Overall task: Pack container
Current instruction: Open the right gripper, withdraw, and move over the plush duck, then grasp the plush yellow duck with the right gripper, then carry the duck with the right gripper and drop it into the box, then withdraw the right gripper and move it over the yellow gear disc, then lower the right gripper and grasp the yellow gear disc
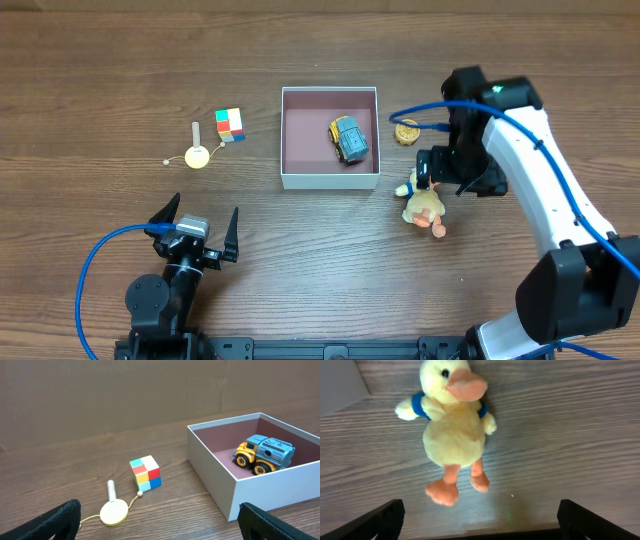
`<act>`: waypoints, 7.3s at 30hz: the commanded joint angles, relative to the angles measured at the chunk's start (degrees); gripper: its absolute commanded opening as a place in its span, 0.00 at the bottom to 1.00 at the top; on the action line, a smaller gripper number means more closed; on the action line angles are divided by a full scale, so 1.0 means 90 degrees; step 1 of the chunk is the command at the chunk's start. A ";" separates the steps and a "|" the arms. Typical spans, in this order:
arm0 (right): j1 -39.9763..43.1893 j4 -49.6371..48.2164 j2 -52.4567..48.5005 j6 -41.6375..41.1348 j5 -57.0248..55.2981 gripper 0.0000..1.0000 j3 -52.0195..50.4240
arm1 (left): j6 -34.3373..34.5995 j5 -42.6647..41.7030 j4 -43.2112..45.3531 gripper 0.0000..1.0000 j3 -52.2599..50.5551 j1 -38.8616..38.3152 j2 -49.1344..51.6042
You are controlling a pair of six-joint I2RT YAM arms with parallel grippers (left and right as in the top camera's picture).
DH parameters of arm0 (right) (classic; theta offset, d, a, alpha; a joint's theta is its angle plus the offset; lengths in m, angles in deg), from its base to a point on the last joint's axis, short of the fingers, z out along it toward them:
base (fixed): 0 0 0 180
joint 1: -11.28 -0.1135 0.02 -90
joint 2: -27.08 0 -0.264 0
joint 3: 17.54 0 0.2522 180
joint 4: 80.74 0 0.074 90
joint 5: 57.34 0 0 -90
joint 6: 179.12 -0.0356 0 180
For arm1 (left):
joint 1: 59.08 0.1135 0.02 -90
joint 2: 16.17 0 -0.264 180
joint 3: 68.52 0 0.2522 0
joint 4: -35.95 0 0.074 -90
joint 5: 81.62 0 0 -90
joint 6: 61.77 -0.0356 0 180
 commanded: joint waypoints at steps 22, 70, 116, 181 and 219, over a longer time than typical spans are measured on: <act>0.0002 -0.2671 0.0061 0.0673 0.0894 1.00 -0.2317 | -0.0121 -0.0053 0.0005 1.00 -0.0032 0.0034 -0.0061; -0.1076 -0.1112 0.0017 -0.0423 0.1717 0.27 0.2630 | -0.0121 -0.0053 0.0005 1.00 -0.0029 0.0034 -0.0061; -0.2618 -0.2157 -0.1860 -0.1365 0.0556 0.54 0.2625 | -0.0121 -0.0053 0.0005 1.00 -0.0029 0.0034 -0.0061; 0.0372 -0.0440 -0.3274 0.0386 0.0000 0.85 0.3361 | -0.0121 -0.0053 0.0005 1.00 -0.0029 0.0034 -0.0061; -0.0070 -0.1593 -0.3636 0.0335 0.0223 0.87 0.3053 | -0.0121 -0.0053 0.0005 1.00 -0.0029 0.0034 -0.0061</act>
